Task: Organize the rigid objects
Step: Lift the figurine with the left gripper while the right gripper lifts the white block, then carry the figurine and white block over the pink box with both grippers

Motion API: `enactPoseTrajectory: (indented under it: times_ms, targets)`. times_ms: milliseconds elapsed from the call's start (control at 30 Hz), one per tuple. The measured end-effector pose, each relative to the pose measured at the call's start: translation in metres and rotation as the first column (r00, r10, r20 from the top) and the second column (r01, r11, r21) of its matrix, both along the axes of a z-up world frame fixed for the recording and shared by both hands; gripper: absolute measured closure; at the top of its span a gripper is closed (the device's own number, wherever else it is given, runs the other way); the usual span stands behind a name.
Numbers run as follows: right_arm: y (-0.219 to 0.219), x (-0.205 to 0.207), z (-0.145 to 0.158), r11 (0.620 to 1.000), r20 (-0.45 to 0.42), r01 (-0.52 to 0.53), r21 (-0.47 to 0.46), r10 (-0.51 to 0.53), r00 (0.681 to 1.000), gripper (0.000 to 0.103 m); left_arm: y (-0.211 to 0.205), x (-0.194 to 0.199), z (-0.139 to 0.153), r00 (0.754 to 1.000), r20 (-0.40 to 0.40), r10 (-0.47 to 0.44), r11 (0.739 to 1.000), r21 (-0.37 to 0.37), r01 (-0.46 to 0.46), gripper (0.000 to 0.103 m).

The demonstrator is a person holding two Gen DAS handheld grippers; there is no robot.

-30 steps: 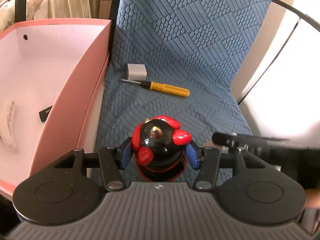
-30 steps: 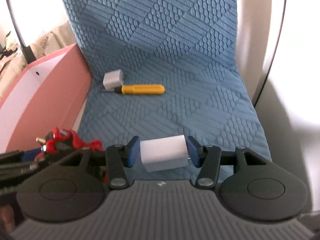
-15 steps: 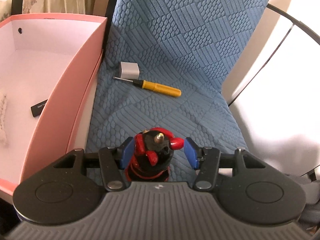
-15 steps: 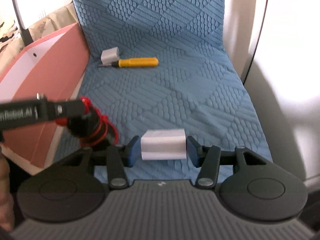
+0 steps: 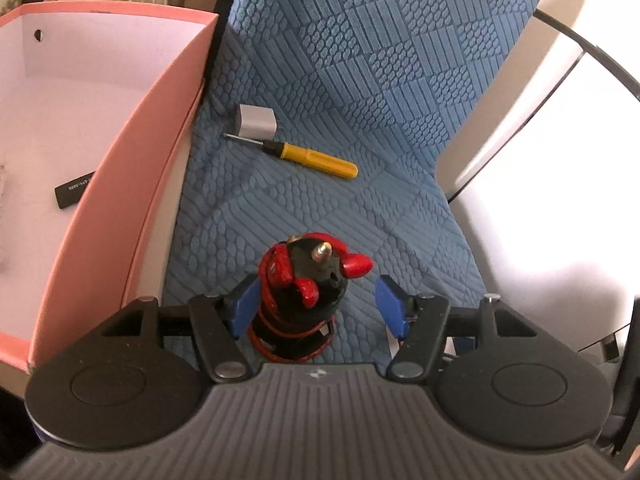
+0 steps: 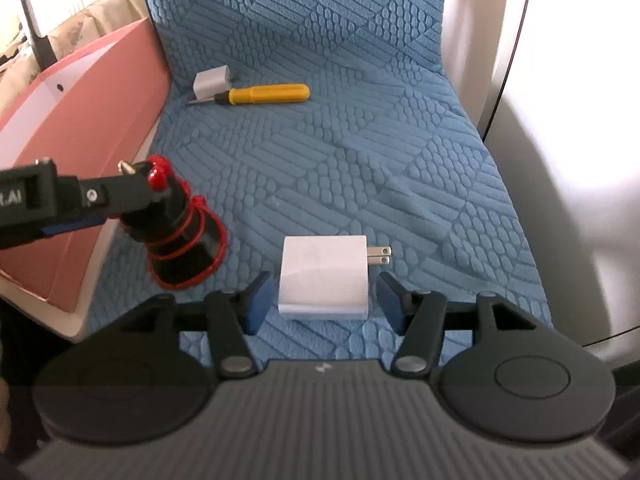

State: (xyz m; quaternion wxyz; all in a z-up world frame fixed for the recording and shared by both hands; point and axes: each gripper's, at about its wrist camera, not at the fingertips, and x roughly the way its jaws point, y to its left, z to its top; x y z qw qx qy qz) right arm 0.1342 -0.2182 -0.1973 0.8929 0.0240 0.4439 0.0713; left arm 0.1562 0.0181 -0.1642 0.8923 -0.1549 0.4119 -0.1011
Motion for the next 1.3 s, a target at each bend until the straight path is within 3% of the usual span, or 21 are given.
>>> enactPoseTrajectory:
  times_ms: [200, 433, 733, 800, 933, 1300]
  targets:
    - [0.001, 0.014, -0.010, 1.000, -0.033, 0.005, 0.007, -0.005, 0.999, 0.049, -0.007, 0.002, -0.003, 1.000, 0.010, -0.012, 1.000, 0.019, 0.012, 0.034]
    - [0.007, 0.020, -0.003, 1.000, 0.028, 0.004, -0.014, -0.003, 1.000, 0.050, -0.010, 0.006, -0.008, 1.000, 0.022, -0.006, 0.998, 0.065, 0.004, 0.034]
    - [0.017, 0.035, -0.003, 1.000, 0.061, 0.003, -0.023, -0.002, 0.998, 0.050, -0.002, 0.015, -0.024, 1.000, 0.013, 0.026, 0.999, 0.033, -0.026, 0.035]
    - [0.018, 0.037, -0.004, 0.999, 0.062, 0.003, -0.040, -0.001, 0.998, 0.050, -0.002, 0.016, -0.025, 1.000, 0.017, 0.018, 0.999, 0.033, -0.019, 0.039]
    - [0.017, 0.041, -0.012, 0.999, 0.012, 0.000, -0.033, 0.000, 1.000, 0.050, -0.004, 0.016, -0.025, 1.000, 0.025, 0.017, 0.999, 0.038, -0.018, 0.040]
    - [0.016, 0.038, -0.010, 1.000, 0.008, 0.009, -0.027, -0.008, 1.000, 0.050, 0.000, 0.008, -0.009, 0.999, 0.043, 0.022, 0.999, 0.030, -0.023, 0.040]
